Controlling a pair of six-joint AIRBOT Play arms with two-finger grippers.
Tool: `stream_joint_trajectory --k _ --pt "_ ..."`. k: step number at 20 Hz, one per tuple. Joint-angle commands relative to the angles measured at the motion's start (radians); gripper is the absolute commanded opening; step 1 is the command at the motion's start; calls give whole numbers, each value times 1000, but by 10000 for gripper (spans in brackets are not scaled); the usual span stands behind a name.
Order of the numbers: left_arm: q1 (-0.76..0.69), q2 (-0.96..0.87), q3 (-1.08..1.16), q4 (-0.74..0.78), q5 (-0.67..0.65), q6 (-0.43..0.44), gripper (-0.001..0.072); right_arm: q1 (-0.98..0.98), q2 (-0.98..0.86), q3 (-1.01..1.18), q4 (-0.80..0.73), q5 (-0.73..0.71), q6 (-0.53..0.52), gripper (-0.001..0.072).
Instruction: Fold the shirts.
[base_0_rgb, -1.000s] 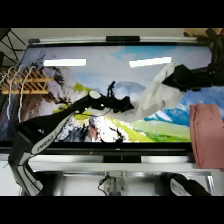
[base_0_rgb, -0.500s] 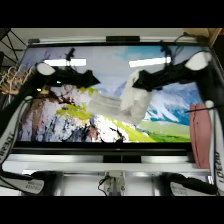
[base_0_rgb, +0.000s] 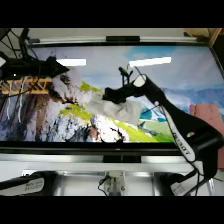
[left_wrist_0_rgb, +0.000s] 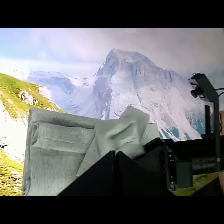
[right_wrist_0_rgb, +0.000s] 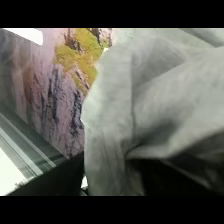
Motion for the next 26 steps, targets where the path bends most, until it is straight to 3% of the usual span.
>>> stream_joint_trajectory --k 1,3,5,7,10,11,12,15,20,24,25,26 --pt "-8 20 -13 8 -7 0 32 38 -48 1 219 -127 -68 590" --pt "-24 20 -31 9 -9 0 32 11 -27 1 276 -83 -137 590" --pt "-25 20 -39 16 -15 2 32 -47 24 2 166 19 -131 589" --pt "-12 21 -39 44 -19 5 32 -135 94 2 -86 132 -56 590" --pt "34 21 -39 110 -65 4 32 -286 176 2 -651 379 127 590" --pt "48 21 -39 133 -81 4 32 -337 177 -5 -738 475 129 593" --pt "56 21 -39 151 -89 5 32 -380 176 -31 -722 524 116 677" --pt "59 20 -39 198 -90 4 33 -427 172 -177 -497 443 82 677" --pt "59 20 -39 200 -101 3 33 -333 98 -254 -328 243 -35 677" --pt "59 21 -39 207 -101 -12 33 -270 40 -254 -234 108 -38 673" --pt "59 21 -39 207 -101 -19 33 -261 27 -254 -188 93 -61 575" --pt "59 21 -39 206 -101 -19 33 -260 21 -254 -135 84 -100 307"
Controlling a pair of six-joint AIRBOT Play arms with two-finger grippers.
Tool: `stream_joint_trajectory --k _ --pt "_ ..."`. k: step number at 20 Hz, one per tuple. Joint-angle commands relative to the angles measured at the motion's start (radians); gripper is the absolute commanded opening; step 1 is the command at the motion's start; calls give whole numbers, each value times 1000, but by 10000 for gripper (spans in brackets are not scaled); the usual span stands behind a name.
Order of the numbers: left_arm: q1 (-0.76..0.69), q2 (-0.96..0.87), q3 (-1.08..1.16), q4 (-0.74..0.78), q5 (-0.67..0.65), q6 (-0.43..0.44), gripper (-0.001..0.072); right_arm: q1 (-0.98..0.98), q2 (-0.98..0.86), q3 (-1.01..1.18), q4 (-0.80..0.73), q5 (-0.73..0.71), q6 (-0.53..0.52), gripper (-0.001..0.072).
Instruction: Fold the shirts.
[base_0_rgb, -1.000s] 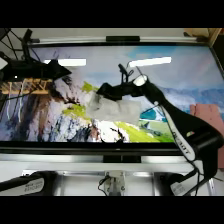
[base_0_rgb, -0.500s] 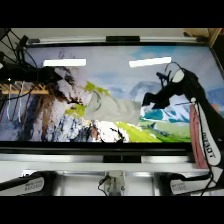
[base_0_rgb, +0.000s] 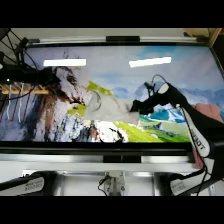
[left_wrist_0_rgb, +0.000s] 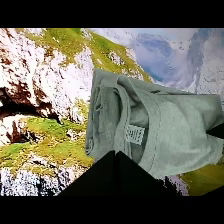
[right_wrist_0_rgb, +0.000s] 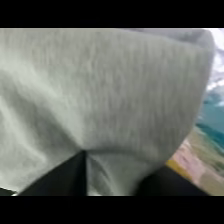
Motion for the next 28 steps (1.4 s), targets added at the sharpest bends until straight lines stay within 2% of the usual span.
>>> stream_joint_trajectory --k 1,2,4,6,9,13,18,21,28 --pt "1 1 0 5 -2 -11 32 26 -32 2 172 -84 -98 117" --pt "1 1 0 5 -2 -11 33 18 -29 24 191 -73 -136 77" --pt "1 1 0 5 -5 -12 33 -19 -9 106 219 -5 -211 76" --pt "1 1 0 5 -10 -12 33 -88 36 222 247 106 -241 76" --pt "1 0 0 5 -9 -11 33 -250 109 380 310 274 -223 76" --pt "1 0 0 5 -9 -12 33 -489 205 457 231 382 -123 76" --pt "1 0 0 5 -13 -19 33 -745 282 457 22 406 -103 76" --pt "-2 0 0 4 -25 -19 34 -868 291 457 2 373 -82 76" --pt "-26 0 0 4 -26 -15 34 -916 293 457 -68 232 -61 76"
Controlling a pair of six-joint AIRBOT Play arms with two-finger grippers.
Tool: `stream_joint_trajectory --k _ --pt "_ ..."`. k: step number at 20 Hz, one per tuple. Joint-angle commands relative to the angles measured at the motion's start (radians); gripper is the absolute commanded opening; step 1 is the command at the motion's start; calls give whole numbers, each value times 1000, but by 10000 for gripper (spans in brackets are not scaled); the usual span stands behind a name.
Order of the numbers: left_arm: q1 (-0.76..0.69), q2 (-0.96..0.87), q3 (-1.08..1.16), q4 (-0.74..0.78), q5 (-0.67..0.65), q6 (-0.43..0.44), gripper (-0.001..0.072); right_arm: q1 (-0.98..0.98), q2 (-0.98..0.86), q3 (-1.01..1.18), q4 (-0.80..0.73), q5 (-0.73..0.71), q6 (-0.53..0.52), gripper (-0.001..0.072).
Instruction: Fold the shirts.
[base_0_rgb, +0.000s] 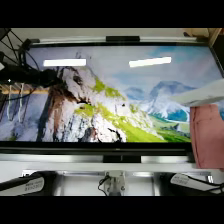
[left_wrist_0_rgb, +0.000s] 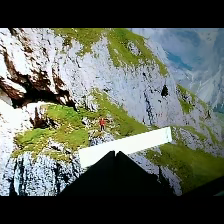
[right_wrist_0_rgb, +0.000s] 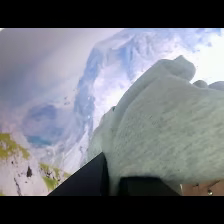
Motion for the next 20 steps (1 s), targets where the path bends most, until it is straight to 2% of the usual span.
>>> stream_joint_trajectory --k 1,4,6,9,14,20 --pt "-8 0 0 0 -2 3 33 -20 12 2 -68 -85 18 76" --pt "-7 0 0 0 -1 15 34 -20 59 2 -257 -142 70 76" --pt "-7 0 0 0 0 15 34 -20 72 2 -355 -99 96 76" --pt "-7 0 0 0 0 19 33 -20 72 2 -406 56 104 76" --pt "-7 0 0 0 0 19 34 -30 70 -55 -665 379 176 76" --pt "-7 0 0 0 -20 22 33 -173 135 -380 -755 344 185 78"
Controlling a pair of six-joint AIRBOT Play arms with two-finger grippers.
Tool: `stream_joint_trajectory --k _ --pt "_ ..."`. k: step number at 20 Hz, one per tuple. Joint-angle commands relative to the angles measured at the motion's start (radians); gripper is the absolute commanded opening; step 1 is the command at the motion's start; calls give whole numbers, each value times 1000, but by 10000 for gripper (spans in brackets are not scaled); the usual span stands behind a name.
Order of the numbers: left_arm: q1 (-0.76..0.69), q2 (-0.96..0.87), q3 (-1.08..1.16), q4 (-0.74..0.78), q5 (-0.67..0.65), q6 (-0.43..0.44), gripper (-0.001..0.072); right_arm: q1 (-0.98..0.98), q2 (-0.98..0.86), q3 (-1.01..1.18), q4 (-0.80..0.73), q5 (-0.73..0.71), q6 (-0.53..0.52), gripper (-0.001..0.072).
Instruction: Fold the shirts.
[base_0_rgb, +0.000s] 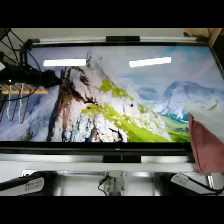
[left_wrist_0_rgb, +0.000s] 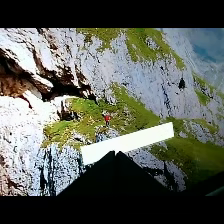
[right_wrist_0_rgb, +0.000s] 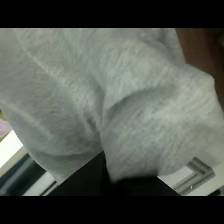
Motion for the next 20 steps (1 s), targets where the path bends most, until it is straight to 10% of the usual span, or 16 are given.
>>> stream_joint_trajectory --k 1,2,3,4,9,13,16,18,20 --pt "0 0 0 0 -6 0 33 -78 27 -177 -67 -23 21 94" --pt "0 0 0 0 -6 0 34 -92 27 -210 -67 -56 28 220" --pt "0 0 0 0 -6 -1 33 -103 27 -238 -66 -83 26 531" --pt "0 0 0 0 -6 -4 34 -106 27 -252 -70 -97 21 619" --pt "-5 -2 8 56 2 -34 31 -54 29 -151 -6 -201 -35 616" --pt "-142 -48 142 657 -148 -199 31 292 29 84 79 -451 -46 616" --pt "-245 -119 179 794 -258 -239 66 659 6 117 8 -554 130 615" --pt "-270 -165 170 755 -279 -312 705 788 -76 111 57 -400 177 615" --pt "-297 -145 117 705 -204 -302 698 859 -133 58 191 -293 164 616"
